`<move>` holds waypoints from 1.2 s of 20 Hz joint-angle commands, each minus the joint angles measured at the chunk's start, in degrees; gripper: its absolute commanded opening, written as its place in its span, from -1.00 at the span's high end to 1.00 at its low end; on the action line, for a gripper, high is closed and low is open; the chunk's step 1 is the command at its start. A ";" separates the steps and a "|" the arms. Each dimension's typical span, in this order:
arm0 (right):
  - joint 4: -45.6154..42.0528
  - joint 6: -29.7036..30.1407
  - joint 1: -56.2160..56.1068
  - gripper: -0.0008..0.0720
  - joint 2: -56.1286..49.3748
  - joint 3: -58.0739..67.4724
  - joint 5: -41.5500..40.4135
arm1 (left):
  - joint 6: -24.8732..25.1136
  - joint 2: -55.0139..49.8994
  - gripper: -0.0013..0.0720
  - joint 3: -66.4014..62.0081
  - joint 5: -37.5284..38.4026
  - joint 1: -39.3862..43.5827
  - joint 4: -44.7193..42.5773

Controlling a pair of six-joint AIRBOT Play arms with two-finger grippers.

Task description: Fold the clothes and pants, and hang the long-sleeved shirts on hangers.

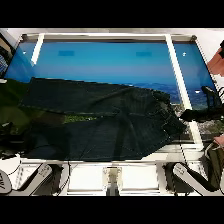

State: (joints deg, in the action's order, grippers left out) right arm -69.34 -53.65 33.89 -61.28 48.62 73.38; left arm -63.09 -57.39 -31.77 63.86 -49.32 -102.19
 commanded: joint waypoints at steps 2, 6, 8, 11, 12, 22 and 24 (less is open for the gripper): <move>0.07 -1.40 0.00 -0.55 0.04 0.02 1.29 | 3.61 -1.11 -0.48 0.04 -3.69 0.39 3.39; 0.07 -1.42 0.00 -0.55 0.04 0.02 1.64 | 4.00 -2.56 -0.47 0.11 -3.69 3.08 4.35; 0.07 -1.86 0.00 -0.55 0.04 0.02 1.68 | 3.96 -3.37 -0.48 0.28 -3.61 3.98 4.35; 0.00 -1.79 0.00 -0.55 0.04 0.02 2.27 | 2.49 -4.04 -0.05 0.28 -1.29 3.98 2.84; -0.13 -1.75 0.00 -0.55 0.04 0.02 2.60 | 2.47 -4.09 0.45 0.28 0.68 3.98 1.60; -5.51 10.95 -0.13 -0.33 -3.04 -0.04 5.20 | -0.81 -3.32 0.89 -8.74 2.03 3.91 -2.23; -5.03 10.91 -0.31 -0.33 -5.35 -0.44 5.22 | -0.81 -3.32 0.89 -8.79 1.97 3.91 -1.73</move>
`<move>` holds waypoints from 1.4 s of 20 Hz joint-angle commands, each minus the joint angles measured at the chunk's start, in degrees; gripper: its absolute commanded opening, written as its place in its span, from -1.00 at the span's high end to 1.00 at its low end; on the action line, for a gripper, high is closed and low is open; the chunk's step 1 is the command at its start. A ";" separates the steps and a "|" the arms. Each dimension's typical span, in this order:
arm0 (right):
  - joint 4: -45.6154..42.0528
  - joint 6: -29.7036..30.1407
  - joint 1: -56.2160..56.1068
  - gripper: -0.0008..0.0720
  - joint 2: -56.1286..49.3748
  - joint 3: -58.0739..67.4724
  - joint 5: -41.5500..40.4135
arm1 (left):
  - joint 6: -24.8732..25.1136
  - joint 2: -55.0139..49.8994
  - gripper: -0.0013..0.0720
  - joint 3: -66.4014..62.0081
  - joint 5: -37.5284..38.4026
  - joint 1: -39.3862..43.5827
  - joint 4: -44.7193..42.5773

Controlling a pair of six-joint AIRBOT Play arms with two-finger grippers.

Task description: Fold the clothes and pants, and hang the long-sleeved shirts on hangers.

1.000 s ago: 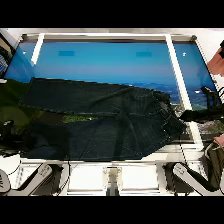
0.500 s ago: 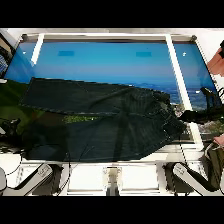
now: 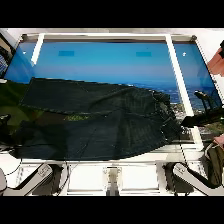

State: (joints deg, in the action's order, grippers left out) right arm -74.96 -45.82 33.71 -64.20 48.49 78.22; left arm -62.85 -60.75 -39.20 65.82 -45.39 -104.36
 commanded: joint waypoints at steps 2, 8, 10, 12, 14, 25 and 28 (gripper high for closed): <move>0.50 3.56 -1.40 -0.33 -4.46 -0.96 0.28 | -1.05 0.04 0.89 -1.33 0.00 -0.02 0.52; -1.84 1.95 -6.23 -0.34 -11.10 -1.31 0.15 | -1.05 0.04 0.89 -1.33 0.02 -0.04 0.72; -1.97 -0.07 -6.25 -0.11 -13.49 -1.31 3.28 | -1.05 0.04 0.89 -1.33 0.02 -0.04 0.96; -1.77 -0.33 -6.25 0.84 -14.56 -1.27 9.79 | -1.05 0.04 0.89 -1.33 0.04 -0.04 1.07; -3.48 0.07 -5.79 0.85 -14.23 0.13 16.68 | -1.03 0.04 0.89 -1.40 0.02 -0.04 2.75; 11.76 -13.20 18.43 0.86 -7.06 29.03 20.11 | -15.02 0.04 0.89 -27.74 13.60 -0.17 18.45; 5.77 -19.47 22.05 0.86 -7.15 29.14 16.72 | -15.21 -0.09 0.89 -28.92 16.44 -0.20 14.43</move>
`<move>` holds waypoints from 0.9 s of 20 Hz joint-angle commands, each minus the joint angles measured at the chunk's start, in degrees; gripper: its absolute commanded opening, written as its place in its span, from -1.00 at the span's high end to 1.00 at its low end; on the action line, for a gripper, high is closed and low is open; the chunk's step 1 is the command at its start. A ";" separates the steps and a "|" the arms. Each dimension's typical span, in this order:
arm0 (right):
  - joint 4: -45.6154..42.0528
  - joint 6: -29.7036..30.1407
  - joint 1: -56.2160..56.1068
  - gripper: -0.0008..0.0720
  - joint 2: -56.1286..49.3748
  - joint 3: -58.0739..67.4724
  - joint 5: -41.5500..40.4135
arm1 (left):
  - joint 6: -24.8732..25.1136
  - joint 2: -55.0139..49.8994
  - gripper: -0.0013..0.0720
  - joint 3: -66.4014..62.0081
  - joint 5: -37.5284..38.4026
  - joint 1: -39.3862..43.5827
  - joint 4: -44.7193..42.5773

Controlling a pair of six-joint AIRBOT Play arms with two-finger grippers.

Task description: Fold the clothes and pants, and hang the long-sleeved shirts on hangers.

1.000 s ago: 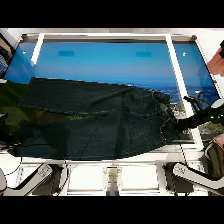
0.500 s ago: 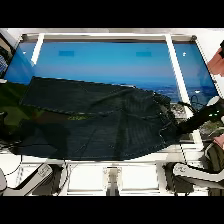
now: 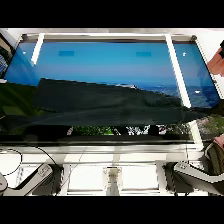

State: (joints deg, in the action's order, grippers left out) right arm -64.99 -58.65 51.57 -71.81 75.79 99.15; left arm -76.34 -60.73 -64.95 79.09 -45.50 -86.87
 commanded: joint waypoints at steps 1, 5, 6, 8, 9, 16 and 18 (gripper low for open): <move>-5.70 -8.52 5.38 0.86 0.46 1.84 -5.57 | -1.70 -0.35 0.89 -3.17 4.46 -0.07 -4.52; -6.99 -10.84 7.30 0.86 -0.20 1.77 -6.97 | -0.76 -2.12 0.89 -3.17 9.70 1.38 -2.75; -6.91 -10.88 7.17 0.86 -0.87 1.77 -6.36 | -0.76 -2.99 0.89 -3.15 11.08 2.64 -1.95; -6.86 -10.91 6.86 0.86 -2.51 1.22 -5.35 | -0.76 -5.53 0.89 -3.17 13.92 6.62 -1.36; -6.78 -10.82 6.45 0.86 -3.39 0.61 -5.27 | -0.79 -6.99 0.89 -3.17 15.06 8.70 -1.33; 1.22 -11.06 3.98 0.86 -7.74 0.42 -7.91 | -6.99 -15.04 0.89 -12.57 3.78 14.32 18.12; 6.40 -14.53 4.00 0.86 -7.87 0.39 -15.39 | -10.34 -17.03 0.89 -17.29 -1.31 14.51 22.08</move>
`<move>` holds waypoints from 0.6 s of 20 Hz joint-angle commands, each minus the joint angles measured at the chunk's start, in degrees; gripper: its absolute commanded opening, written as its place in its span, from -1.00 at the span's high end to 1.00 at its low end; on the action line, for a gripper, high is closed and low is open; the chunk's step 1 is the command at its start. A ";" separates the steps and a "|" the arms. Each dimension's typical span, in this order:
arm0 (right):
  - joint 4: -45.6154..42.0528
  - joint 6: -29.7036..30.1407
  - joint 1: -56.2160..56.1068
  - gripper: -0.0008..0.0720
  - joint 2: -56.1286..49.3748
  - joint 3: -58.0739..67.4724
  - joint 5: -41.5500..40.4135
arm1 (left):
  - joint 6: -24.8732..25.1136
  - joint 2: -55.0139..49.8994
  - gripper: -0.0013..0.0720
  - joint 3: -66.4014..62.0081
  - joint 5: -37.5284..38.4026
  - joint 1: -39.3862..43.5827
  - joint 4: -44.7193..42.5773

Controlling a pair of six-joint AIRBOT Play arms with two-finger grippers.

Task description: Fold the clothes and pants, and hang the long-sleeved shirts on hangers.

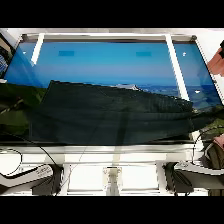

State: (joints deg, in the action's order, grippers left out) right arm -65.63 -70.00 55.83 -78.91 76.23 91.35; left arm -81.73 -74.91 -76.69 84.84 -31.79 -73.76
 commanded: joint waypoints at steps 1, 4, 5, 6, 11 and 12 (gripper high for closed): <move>9.44 -4.74 -0.26 0.86 -0.79 -0.04 -10.95 | -5.66 -3.45 0.89 -7.17 -10.34 0.72 12.04; 14.95 -9.14 -0.11 0.86 -1.11 -0.02 -19.47 | -10.19 -4.42 0.89 -8.92 -18.58 0.59 13.88; 15.34 -10.08 -0.17 0.86 -1.70 -0.04 -20.35 | -10.95 -4.98 0.89 -8.92 -19.82 0.57 13.84; 15.67 -10.71 -0.42 0.86 -2.69 -0.04 -20.28 | -11.54 -5.88 0.89 -8.92 -20.33 0.57 13.81; 20.65 -11.63 -2.14 0.86 -7.74 -0.09 -20.55 | -12.96 -11.13 0.89 -8.92 -23.04 2.36 14.88; 21.00 -11.91 -2.47 0.86 -8.48 -0.09 -21.09 | -13.03 -11.96 0.89 -8.92 -24.70 3.02 15.43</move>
State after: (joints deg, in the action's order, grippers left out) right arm -48.12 -80.64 54.08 -85.17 76.16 71.96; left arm -93.71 -84.47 -85.38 64.25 -29.98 -59.77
